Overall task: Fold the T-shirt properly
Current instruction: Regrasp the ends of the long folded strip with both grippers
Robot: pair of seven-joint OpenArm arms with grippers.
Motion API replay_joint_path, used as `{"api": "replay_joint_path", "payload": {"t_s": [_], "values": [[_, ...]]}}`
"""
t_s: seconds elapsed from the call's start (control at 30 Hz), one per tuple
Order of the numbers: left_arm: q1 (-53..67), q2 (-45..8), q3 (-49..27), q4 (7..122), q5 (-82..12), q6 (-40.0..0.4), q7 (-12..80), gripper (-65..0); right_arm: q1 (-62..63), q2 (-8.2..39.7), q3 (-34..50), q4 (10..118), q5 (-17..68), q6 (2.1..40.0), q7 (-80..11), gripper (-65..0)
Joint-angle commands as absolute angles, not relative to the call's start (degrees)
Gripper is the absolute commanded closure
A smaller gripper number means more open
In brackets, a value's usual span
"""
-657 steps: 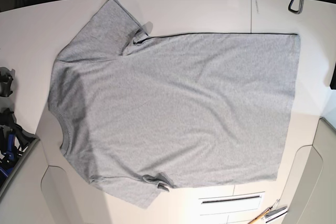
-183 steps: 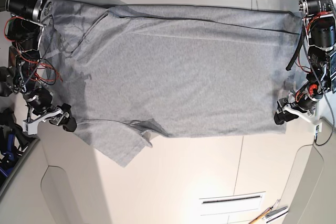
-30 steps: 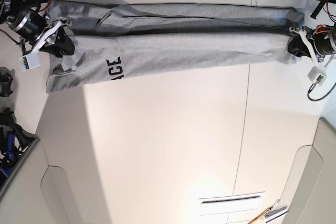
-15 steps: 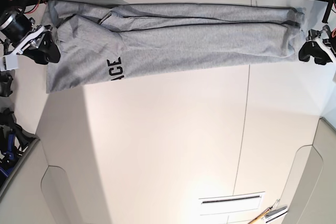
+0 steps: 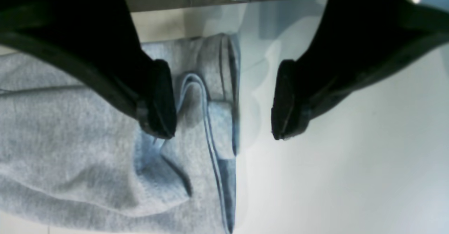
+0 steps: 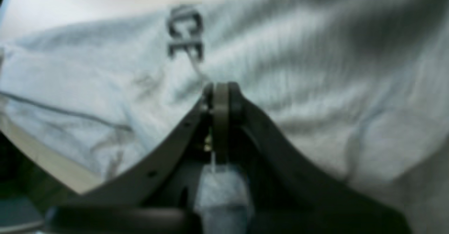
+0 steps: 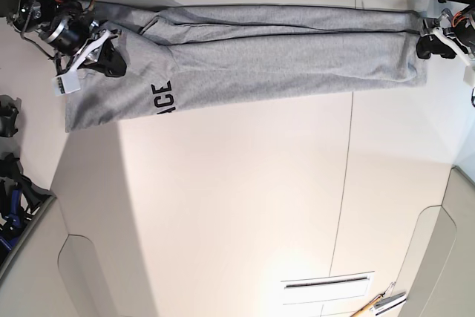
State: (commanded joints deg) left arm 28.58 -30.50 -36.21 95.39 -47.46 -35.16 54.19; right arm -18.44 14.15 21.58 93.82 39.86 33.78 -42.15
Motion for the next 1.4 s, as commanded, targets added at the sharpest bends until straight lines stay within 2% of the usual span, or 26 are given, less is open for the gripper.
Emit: {"api": "replay_joint_path", "payload": {"t_s": [0.3,0.4,0.67,0.8,1.03,1.23,1.27,1.3,1.4], "values": [[28.6,-30.46,-36.16,94.54,-43.9,-35.57,52.25,-45.3,-18.44,14.26,21.45,90.19,41.28,33.76,-41.56,0.0],[28.6,-30.46,-36.16,92.84,-46.28,-35.62,52.29,-45.3,-18.44,14.26,21.45,90.19,41.56,33.76,-41.58,0.0],[28.6,-30.46,-35.57,86.02,-52.73,-40.0,53.19,-45.3,-18.44,14.26,21.45,90.19,41.82,33.76,-41.58,0.0],[28.6,-30.46,-35.57,86.02,-59.29,-40.0,57.3,-45.3,-18.41,14.26,21.45,90.19,43.99,33.76,-41.6,0.0],[28.6,-30.0,-35.18,86.02,-61.71,-40.0,57.74,-45.2,-18.44,14.26,21.45,90.19,44.56,33.78,-41.85,0.0],[28.58,-30.02,-32.12,86.02,-61.95,-40.0,57.69,-44.4,-18.44,14.26,21.47,90.28,49.95,33.8,-44.01,0.0],[28.58,-30.02,-31.66,86.02,-61.95,-40.0,57.67,-40.4,-18.41,14.26,21.54,90.37,50.61,33.82,-44.01,0.0],[28.56,-30.02,-31.35,86.02,-61.95,-40.0,57.65,-33.3,-18.44,14.26,21.67,90.61,50.98,33.82,-44.01,0.0],[28.36,-30.04,-31.29,86.04,-61.95,-40.0,56.45,-1.7,-18.41,14.26,22.55,92.07,51.48,33.82,-44.16,0.0]]}}
